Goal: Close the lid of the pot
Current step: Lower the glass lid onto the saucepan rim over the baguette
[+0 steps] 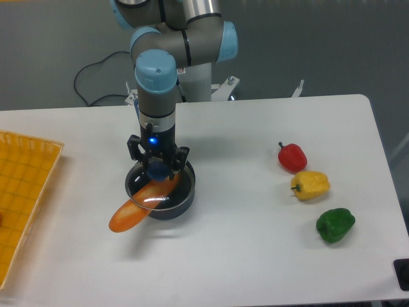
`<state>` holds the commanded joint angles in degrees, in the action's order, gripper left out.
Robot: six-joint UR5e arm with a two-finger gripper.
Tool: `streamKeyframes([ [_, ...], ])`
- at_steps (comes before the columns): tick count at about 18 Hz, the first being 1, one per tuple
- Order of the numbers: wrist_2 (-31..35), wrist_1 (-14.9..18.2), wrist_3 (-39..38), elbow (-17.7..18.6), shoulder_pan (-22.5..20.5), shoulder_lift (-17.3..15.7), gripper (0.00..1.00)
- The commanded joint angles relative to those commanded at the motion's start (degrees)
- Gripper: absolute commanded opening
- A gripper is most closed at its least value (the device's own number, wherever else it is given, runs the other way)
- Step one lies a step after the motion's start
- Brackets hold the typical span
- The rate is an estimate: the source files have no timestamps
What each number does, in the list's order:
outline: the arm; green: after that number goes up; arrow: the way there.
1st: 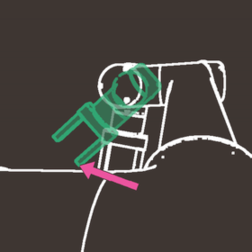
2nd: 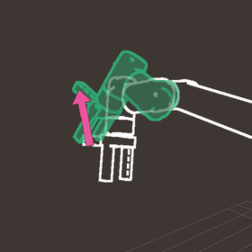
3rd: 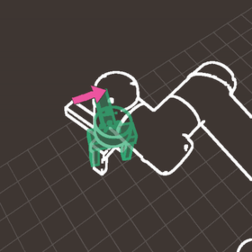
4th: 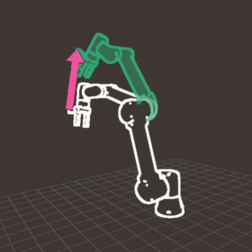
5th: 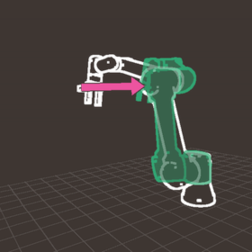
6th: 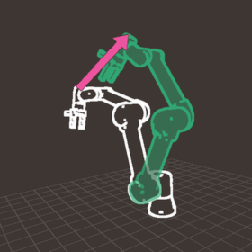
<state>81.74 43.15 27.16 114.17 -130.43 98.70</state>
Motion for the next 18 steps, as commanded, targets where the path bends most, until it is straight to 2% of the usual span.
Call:
streamKeyframes([
  [5, 0.09, 0.09, 0.00, 0.00, -0.09, 0.00, 0.46],
  [18, 0.09, 0.18, 0.18, 0.00, -0.09, 0.00, 0.68],
])
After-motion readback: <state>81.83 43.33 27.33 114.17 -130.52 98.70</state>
